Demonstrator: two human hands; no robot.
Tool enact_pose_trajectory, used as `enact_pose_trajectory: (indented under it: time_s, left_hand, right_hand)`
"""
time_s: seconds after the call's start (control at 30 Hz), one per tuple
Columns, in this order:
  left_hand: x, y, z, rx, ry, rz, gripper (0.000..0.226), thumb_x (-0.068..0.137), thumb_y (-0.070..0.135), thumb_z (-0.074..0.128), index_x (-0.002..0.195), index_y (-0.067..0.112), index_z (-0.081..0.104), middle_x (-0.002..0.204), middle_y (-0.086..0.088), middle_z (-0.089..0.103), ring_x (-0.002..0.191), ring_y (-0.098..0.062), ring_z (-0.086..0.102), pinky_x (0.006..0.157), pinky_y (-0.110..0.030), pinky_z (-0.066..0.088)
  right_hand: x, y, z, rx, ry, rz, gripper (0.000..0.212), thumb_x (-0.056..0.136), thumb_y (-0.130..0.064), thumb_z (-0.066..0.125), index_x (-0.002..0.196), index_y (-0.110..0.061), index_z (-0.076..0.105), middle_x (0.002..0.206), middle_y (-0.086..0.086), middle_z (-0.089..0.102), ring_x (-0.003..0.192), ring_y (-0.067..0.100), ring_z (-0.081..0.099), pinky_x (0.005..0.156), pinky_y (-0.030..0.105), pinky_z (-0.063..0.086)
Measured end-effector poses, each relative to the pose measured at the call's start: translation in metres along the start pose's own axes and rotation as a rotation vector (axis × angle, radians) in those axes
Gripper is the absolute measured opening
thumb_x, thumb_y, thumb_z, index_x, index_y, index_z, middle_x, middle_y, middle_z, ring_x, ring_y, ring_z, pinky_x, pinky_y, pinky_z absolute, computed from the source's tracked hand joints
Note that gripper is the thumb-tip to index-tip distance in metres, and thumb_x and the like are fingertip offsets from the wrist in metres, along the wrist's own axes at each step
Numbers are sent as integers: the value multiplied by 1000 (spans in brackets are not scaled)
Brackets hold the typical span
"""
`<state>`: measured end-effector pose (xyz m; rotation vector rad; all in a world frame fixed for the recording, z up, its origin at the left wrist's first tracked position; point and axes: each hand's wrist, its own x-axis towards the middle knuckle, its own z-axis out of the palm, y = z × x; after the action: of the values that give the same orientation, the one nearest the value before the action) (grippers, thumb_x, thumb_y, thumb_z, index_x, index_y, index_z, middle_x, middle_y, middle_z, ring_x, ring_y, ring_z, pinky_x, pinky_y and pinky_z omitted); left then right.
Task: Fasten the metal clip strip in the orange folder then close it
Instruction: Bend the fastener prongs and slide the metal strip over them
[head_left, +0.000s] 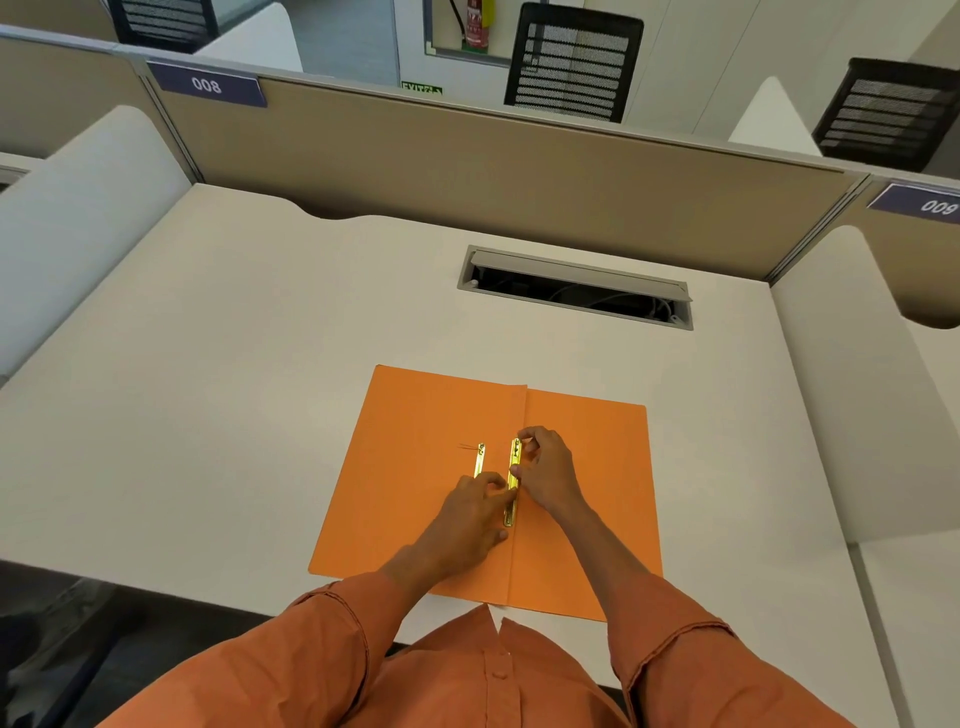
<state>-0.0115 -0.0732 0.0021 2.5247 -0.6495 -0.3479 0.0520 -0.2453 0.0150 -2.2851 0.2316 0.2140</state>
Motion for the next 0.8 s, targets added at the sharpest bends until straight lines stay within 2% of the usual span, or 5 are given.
enact_pose_trajectory:
  time_s: [0.13,0.27,0.37,0.53,0.8]
  left_hand:
    - [-1,6,-2,119,8,17,60,92,36,70,148,29,48,149,-2,46,118,-28,50,94,-42,51]
    - [-2,11,-4,207,11,45,55,95,36,64,146,25,50,148,-1,49,117,-28,51,90,-41,49]
    - [-1,13,-5,239,8,35,53,94,34,63,145,24,51,147,0,50,117,-28,51,87,-40,47]
    - [0,17,-6,257,-14,14,52,95,35,64,144,23,52,149,1,49,120,-28,51,92,-42,47]
    - [1,19,-7,277,-34,-8,52,96,34,62,145,24,50,149,2,46,120,-27,50,91,-43,46]
  right_hand:
    - [1,-4,0,3,8,-38,47,75,-6,88,115,-22,69,100,-2,58,83,8,57,71,16,46]
    - [2,-6,-5,-5,52,-72,16,84,-6,79,93,-17,73,96,0,65,81,10,61,72,20,46]
    - [4,-2,-9,-5,82,-28,12,84,-5,77,84,-17,73,92,2,70,79,13,63,72,23,47]
    - [8,1,-17,-11,81,31,8,84,-3,77,81,-10,77,79,-4,69,69,-3,60,60,8,40]
    - [19,-3,-15,-71,69,77,8,83,-7,80,77,-11,79,73,-7,65,71,10,59,67,25,42]
